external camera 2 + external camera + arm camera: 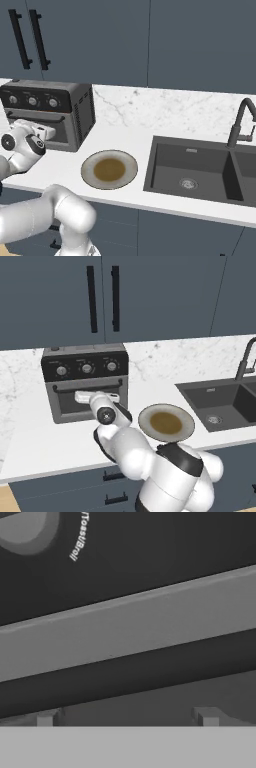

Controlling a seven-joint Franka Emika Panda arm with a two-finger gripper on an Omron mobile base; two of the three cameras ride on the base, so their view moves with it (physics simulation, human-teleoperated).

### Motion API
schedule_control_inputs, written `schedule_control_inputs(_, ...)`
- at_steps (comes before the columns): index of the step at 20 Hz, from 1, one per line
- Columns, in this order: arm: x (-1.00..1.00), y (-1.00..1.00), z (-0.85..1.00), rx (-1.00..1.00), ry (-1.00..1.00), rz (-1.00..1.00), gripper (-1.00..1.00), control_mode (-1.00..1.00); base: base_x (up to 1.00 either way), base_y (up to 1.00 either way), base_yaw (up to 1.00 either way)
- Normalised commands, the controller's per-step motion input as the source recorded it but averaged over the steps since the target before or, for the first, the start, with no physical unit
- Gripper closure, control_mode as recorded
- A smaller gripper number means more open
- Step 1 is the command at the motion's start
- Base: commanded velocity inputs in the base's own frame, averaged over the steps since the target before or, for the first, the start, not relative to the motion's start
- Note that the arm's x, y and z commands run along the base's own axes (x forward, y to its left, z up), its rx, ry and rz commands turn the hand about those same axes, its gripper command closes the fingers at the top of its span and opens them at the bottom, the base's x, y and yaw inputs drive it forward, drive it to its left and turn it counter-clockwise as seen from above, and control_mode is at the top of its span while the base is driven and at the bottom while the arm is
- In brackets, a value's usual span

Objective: Pick up the kebab skewer and baguette bread, and place them inside the toaster oven. Close the toaster oven door and start by setting the timer.

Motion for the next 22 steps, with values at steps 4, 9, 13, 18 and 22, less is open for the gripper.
schedule_control_inputs(4,0.35,-0.04,0.0,0.0,0.0,0.0,-1.0,-1.0,0.0,0.0,0.0)
schedule_control_inputs(9,0.31,0.0,-0.01,0.0,0.0,0.0,-1.0,-1.0,0.0,0.0,0.0)
schedule_control_inputs(13,-0.11,0.11,-0.04,0.0,0.0,0.0,-1.0,-1.0,0.0,0.0,0.0)
schedule_control_inputs(18,-0.37,0.55,0.12,-0.01,0.0,0.0,-1.0,-1.0,0.0,0.0,0.0)
schedule_control_inputs(22,-0.11,0.59,0.42,0.0,0.0,0.0,-1.0,-1.0,0.0,0.0,0.0)
